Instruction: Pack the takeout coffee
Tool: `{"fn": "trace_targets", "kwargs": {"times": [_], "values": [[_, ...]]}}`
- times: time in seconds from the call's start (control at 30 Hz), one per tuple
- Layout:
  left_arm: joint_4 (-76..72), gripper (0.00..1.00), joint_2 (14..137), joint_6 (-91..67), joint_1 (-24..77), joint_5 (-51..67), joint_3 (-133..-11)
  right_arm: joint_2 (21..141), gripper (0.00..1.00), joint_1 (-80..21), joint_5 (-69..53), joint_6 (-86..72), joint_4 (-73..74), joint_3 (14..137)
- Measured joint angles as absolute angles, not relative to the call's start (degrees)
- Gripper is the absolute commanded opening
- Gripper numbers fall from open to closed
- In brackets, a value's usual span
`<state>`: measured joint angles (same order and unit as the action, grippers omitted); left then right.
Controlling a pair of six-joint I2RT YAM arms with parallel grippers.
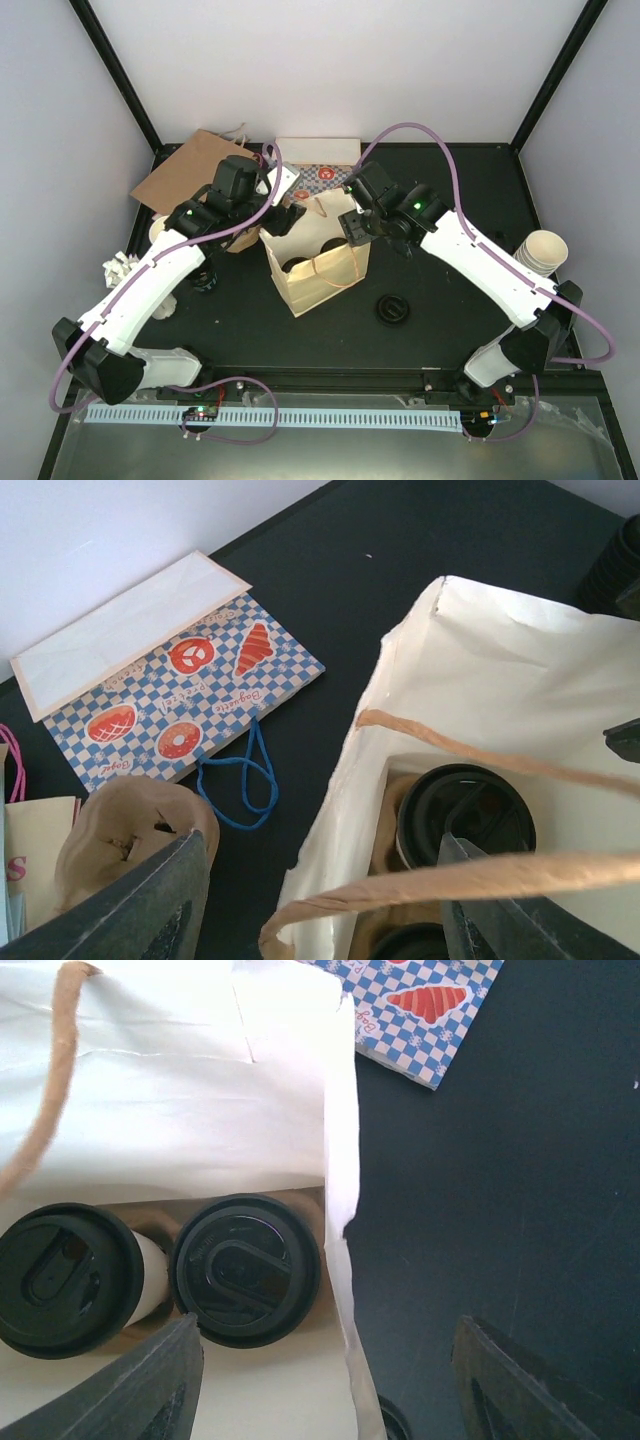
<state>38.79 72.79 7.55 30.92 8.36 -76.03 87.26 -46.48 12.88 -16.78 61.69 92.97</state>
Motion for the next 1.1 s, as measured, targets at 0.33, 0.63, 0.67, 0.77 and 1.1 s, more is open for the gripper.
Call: {"fn": "trace_targets", "kwargs": {"times": [0.33,0.63,0.67,0.77,1.1], "values": [[38.9,0.65,73.0,8.5,31.5,7.6,-77.2,87.3,0.67,-46.3,11.4,-15.7,60.6,92.1],[38.5,0.64,74.1,8.7,32.1,6.6,-78.1,88.4,0.59,-46.3,11.4,-14.7,60.4,92.1],[38.4,0.64,74.1,8.7,32.2,6.4,-78.3,88.7,0.57,-46.3,11.4,-14.5,60.4,92.1],[37.9,0.63,74.0,8.7,32.3,5.8,-78.6,89.4,0.51,-46.3,11.4,-14.1,60.4,92.1],[37.6,0.63,72.6,8.8,32.4,5.1,-78.6,89.9,0.36,-46.3,11.4,-13.3,60.4,92.1]]}}
